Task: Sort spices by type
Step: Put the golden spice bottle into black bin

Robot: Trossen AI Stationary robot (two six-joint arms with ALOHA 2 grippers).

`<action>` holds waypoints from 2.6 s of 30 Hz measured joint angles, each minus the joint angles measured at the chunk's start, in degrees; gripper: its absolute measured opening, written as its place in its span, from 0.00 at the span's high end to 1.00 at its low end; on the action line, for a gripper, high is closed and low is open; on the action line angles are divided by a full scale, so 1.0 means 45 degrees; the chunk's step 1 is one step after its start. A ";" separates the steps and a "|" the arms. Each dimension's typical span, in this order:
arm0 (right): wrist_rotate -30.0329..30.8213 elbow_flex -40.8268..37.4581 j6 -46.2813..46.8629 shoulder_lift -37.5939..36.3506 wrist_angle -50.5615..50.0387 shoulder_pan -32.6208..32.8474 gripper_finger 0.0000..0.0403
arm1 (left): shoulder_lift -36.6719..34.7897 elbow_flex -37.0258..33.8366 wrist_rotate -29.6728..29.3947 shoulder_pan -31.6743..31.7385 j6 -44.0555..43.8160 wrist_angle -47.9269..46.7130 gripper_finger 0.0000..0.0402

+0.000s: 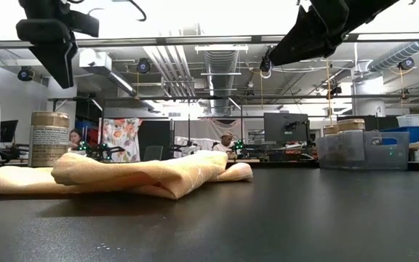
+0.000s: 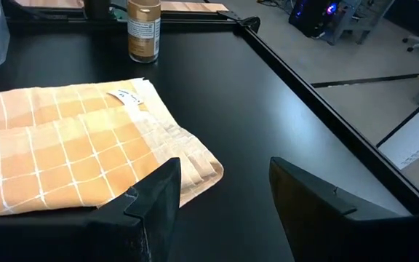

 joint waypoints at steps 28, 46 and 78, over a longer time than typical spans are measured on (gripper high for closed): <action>0.0001 0.0000 0.0482 0.0000 0.0005 0.0000 0.50 | -0.1370 -0.0221 0.1340 0.0022 0.1558 -0.1093 0.18; 0.0001 0.0000 0.0473 0.0000 0.0010 0.0000 0.50 | -0.2133 -0.2028 0.1332 -0.0036 0.3496 0.0508 0.19; 0.0001 -0.0146 0.0594 0.0000 0.0015 0.0005 0.50 | -0.1447 -0.2569 0.1420 0.0855 0.2977 0.1562 0.19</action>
